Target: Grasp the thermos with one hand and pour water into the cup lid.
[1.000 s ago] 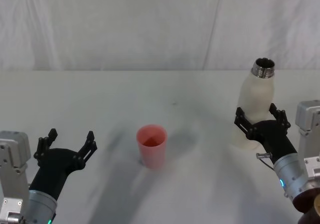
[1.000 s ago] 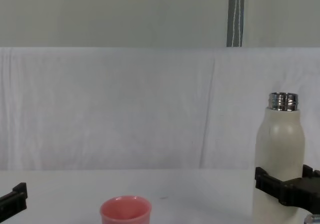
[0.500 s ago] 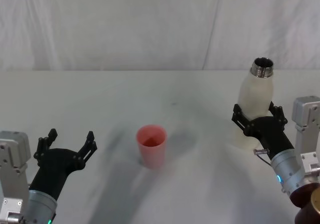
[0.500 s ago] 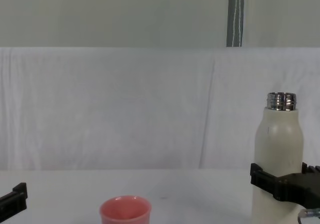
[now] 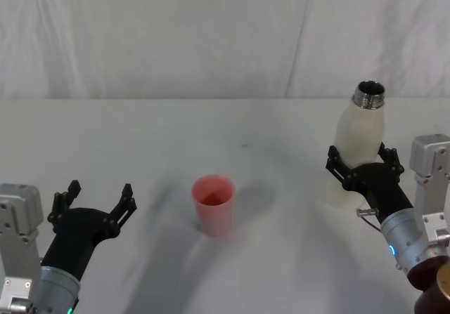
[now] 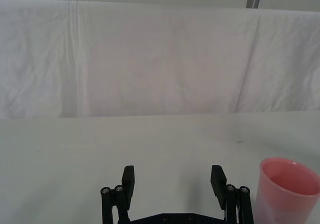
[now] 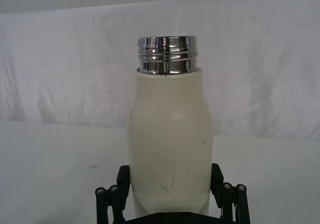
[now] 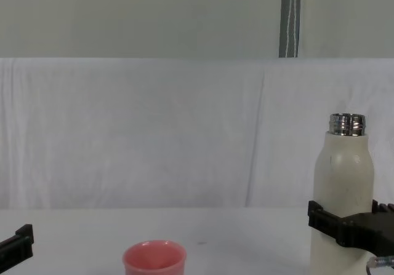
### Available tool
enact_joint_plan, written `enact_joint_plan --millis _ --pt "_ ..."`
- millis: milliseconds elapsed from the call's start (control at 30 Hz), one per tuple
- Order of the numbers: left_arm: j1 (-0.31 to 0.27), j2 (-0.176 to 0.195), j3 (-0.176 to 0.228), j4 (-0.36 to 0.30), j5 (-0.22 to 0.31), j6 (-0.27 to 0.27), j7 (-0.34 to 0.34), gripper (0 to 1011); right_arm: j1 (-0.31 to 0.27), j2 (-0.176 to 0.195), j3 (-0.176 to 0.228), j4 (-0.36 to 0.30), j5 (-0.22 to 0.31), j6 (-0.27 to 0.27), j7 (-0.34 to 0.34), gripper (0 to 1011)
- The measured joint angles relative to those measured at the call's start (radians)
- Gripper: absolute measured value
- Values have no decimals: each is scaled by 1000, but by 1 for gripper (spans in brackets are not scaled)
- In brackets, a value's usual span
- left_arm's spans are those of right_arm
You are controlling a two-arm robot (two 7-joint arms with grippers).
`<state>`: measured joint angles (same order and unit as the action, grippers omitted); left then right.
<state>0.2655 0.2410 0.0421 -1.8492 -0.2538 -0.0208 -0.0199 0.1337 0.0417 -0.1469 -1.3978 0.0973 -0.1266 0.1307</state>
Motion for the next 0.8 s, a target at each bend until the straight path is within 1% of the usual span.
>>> enact_joint_plan --millis 100,267,567,667,700,800 --pt "0 0 0 0 0 0 0 1001 0 0 0 -1 0 0 0 1001" --pt "0 0 0 0 0 0 0 1001 -1 0 0 -1 0 0 -1 950" --pt "0 0 0 0 0 0 0 1001 -2 0 0 -2 0 1 -1 950" --pt "0 0 0 0 0 0 0 1001 8 15 -25 -20 -26 13 8 950" --pt "0 0 0 0 0 0 0 1001 8 15 -25 -20 -26 13 8 950" --pt "0 0 0 0 0 0 0 1001 23 29 -42 -29 -50 18 17 950"
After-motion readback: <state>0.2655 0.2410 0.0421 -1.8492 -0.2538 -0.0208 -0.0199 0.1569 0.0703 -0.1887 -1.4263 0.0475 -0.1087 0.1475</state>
